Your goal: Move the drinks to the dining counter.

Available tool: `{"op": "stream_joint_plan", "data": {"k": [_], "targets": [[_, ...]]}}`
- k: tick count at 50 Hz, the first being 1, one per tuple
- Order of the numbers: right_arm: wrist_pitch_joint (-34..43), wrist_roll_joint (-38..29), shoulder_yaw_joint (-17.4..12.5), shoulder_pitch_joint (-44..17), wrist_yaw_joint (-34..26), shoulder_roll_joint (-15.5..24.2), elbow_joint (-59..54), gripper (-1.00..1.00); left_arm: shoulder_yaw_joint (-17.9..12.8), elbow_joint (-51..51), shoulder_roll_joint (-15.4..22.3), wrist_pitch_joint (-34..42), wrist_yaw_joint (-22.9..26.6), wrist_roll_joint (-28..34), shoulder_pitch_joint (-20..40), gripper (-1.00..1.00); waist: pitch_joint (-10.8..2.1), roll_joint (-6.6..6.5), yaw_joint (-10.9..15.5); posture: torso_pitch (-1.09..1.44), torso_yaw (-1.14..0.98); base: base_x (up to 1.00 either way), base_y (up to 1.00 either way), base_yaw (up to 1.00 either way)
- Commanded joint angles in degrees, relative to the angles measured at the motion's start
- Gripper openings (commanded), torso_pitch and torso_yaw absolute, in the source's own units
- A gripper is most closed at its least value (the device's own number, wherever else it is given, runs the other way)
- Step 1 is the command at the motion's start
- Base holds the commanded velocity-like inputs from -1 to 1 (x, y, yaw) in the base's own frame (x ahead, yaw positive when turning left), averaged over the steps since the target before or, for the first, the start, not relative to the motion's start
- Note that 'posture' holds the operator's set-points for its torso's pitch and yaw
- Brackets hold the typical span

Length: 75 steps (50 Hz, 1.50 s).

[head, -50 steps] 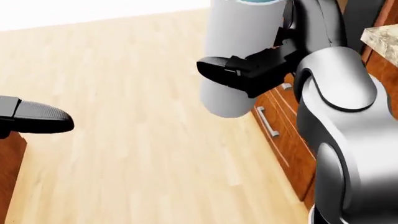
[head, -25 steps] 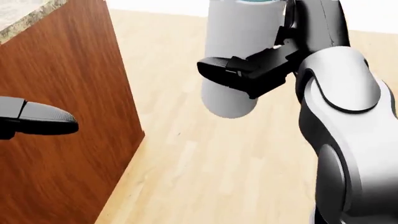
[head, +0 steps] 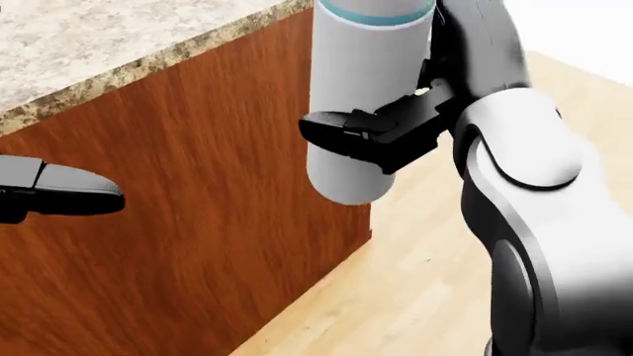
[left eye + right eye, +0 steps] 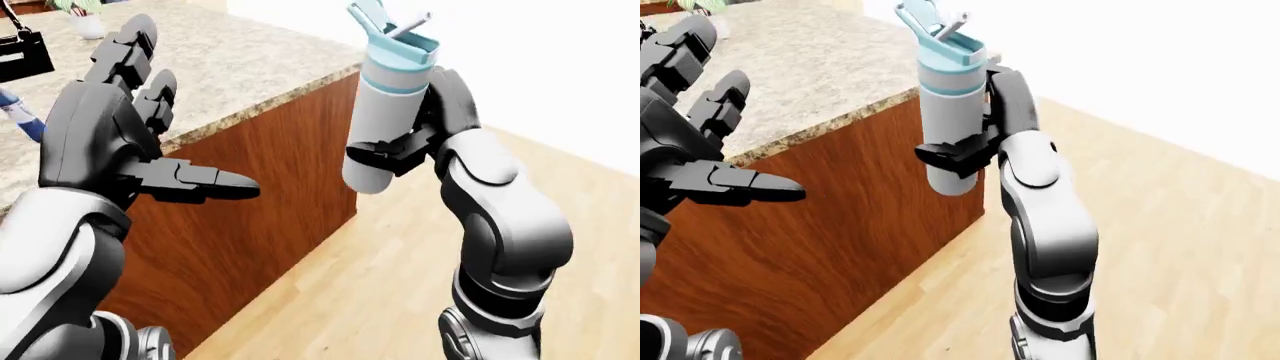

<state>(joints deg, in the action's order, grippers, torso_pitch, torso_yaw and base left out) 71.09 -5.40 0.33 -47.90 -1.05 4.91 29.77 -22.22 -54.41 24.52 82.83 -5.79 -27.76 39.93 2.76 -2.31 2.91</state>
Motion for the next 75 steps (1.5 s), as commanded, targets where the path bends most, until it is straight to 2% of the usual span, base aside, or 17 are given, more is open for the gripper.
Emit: {"op": "stream_joint_plan", "data": {"k": [1, 5, 7, 8, 12, 20, 24, 34, 38, 39, 46, 49, 58, 60, 62, 64, 75], "targets": [[-3.09, -1.06, -1.58, -2.32, 0.83, 0.65, 2.98, -1.00, -0.19, -1.24, 0.46, -2.65, 0.17, -0.02, 1.32, 1.00, -1.41, -0.06, -0.28, 0.00, 0.00, 0.09, 0.00, 1.00], [-3.34, -0.87, -1.82, -2.17, 0.80, 0.63, 3.03, -1.00, 0.26, -1.10, 0.33, -3.73, 0.30, 0.44, 0.36, 1.00, -0.14, 3.41, -1.19, 0.00, 0.00, 0.09, 0.00, 1.00], [-3.47, -0.80, -1.90, -2.14, 0.82, 0.69, 3.03, -1.00, 0.24, -1.17, 0.32, -3.54, 0.36, 0.47, 0.50, 1.00, -1.38, 7.88, -2.11, 0.00, 0.00, 0.09, 0.00, 1.00], [-3.43, -0.79, -1.91, -2.14, 0.88, 0.68, 3.10, -1.00, 0.20, -1.21, 0.36, -3.51, 0.44, 0.49, 0.48, 1.00, -1.03, 6.02, -2.09, 0.00, 0.00, 0.09, 0.00, 1.00], [-3.14, -0.66, -1.80, -2.15, 0.98, 0.62, 3.52, -1.00, -0.05, -1.59, 0.34, -3.02, 0.59, 0.44, 0.63, 1.00, -1.54, 5.86, -1.58, 0.00, 0.00, 0.09, 0.00, 1.00], [-3.45, -0.43, -1.94, -2.09, 1.04, 0.75, 3.37, -1.00, 0.10, -1.89, 0.19, -2.51, 0.72, 0.69, 0.81, 1.00, -1.02, 1.12, -1.92, 0.00, 0.00, 0.09, 0.00, 1.00], [-3.49, -0.31, -2.02, -2.13, 1.07, 0.82, 3.33, -1.00, 0.33, -1.76, 0.13, -2.54, 0.83, 0.93, 0.93, 1.00, -1.94, -2.96, -1.89, 0.00, 0.00, 0.09, 0.00, 1.00], [-3.64, -0.06, -2.15, -2.28, 1.33, 0.78, 3.17, -1.00, 0.57, -1.51, 0.03, -3.19, 1.40, 1.69, 0.50, 1.00, -0.46, 2.29, -1.11, 0.00, 0.00, 0.09, 0.00, 1.00], [-3.55, 0.27, -2.37, -2.37, 1.56, 0.65, 3.20, -1.00, 0.47, -1.78, -0.08, -2.73, 1.57, 1.83, 0.68, 1.00, -1.68, 7.95, -2.97, 0.00, 0.00, 0.09, 0.00, 0.64], [-2.98, 0.58, -2.80, -2.52, 1.82, 0.32, 3.31, -1.00, 0.35, -1.99, -0.15, -2.52, 1.64, 1.85, 0.67, 1.00, 0.45, 4.79, -3.37, 0.00, 0.00, 0.00, 0.00, 0.00], [-3.11, 1.88, -2.91, -2.52, 2.85, 0.67, 3.16, -1.00, 0.29, -1.88, -0.24, -2.72, 2.09, 2.36, 0.58, 1.00, 0.57, 3.14, -2.67, 0.00, 0.00, 0.00, 0.00, 0.00], [-2.97, 2.32, -2.98, -2.51, 3.03, 0.64, 3.31, -1.00, 0.33, -1.70, -0.26, -3.19, 2.26, 2.59, 0.26, 1.00, -0.97, -1.40, -2.04, 0.00, 0.00, 0.01, 0.00, 0.43], [-2.51, 3.41, -3.53, -3.24, 3.76, 1.08, 3.35, -1.00, 0.61, -1.84, -0.38, -3.08, 2.43, 2.94, 0.30, 1.00, -1.31, 0.85, -3.25, 0.00, 0.00, 0.04, 0.02, 0.88], [-2.50, 3.80, -3.76, -3.34, 4.06, 1.16, 3.22, -1.00, 0.62, -1.78, -0.40, -3.05, 2.54, 3.06, 0.42, 1.00, -0.70, 2.91, -2.87, 0.00, 0.00, 0.22, 0.00, 0.00], [-2.02, 4.12, -3.59, -3.33, 4.27, 1.22, 3.57, -1.00, 0.29, -2.26, -0.44, -2.25, 2.63, 2.93, 0.72, 1.00, 3.18, 5.16, -3.02, 0.00, 0.00, 0.96, -0.09, 0.00], [-2.35, 4.37, -3.59, -3.27, 4.34, 1.33, 3.41, -1.00, 0.38, -2.20, -0.44, -2.38, 2.73, 3.05, 0.64, 1.00, 3.26, 7.29, -3.49, 0.00, 0.00, 1.00, -0.10, 0.00], [-2.39, 5.40, -3.99, -3.24, 5.04, 1.56, 3.42, -1.00, 0.49, -2.34, -0.65, -2.03, 2.98, 3.50, 0.94, 1.00, 0.47, 1.72, -3.43, 0.00, 0.00, 0.93, -0.13, 0.00]]}}
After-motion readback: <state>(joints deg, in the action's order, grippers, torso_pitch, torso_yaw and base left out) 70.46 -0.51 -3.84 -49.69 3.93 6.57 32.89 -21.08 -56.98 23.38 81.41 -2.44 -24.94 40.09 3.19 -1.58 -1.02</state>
